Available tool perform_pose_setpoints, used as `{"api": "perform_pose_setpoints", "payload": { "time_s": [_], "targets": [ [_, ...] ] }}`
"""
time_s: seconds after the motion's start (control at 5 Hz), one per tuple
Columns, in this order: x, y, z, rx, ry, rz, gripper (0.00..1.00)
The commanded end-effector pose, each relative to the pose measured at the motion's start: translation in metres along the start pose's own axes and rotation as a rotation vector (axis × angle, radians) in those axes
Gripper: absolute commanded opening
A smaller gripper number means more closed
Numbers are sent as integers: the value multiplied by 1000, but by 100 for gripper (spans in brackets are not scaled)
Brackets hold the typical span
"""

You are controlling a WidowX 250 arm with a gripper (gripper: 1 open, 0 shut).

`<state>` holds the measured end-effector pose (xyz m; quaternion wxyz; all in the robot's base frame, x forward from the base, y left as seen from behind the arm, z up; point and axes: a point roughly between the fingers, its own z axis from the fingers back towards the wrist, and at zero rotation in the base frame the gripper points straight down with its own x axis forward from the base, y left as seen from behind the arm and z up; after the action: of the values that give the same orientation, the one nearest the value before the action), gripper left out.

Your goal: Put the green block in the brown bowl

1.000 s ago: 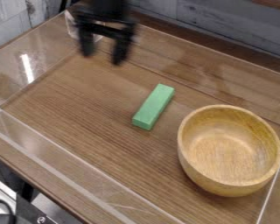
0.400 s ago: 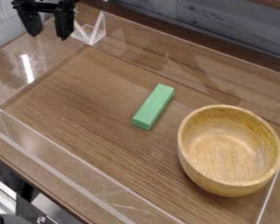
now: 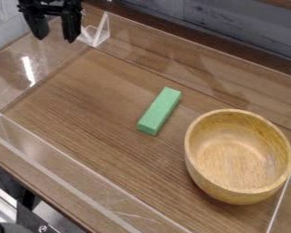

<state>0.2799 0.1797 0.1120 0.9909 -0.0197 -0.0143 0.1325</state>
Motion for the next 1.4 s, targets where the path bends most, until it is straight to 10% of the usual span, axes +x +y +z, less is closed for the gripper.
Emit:
{"api": "perform_pose_setpoints", "payload": {
  "time_s": [0.0,1.2],
  "targets": [
    [13,-6,17,15,-71,-25,100],
    [10,-13,19,-40,-61,-17,100]
  ]
}}
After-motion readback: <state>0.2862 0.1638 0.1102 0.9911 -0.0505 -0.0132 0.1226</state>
